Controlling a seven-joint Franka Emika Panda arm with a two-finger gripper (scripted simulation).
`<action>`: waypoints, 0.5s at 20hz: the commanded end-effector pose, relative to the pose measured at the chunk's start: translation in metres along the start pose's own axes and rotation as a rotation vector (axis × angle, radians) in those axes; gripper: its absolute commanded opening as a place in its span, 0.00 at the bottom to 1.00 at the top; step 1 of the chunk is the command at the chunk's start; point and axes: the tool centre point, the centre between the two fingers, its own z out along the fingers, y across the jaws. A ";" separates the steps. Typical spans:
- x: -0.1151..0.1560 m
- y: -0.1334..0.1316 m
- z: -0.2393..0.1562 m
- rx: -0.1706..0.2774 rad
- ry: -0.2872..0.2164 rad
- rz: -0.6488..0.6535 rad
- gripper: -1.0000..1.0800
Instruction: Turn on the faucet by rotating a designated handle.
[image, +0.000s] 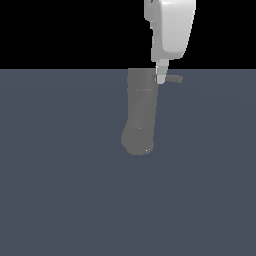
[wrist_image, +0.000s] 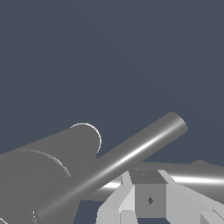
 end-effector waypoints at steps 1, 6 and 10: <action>0.022 -0.009 0.000 0.009 0.002 0.030 0.00; 0.037 -0.020 0.000 0.009 0.001 0.037 0.00; 0.048 -0.029 0.000 0.009 0.001 0.043 0.00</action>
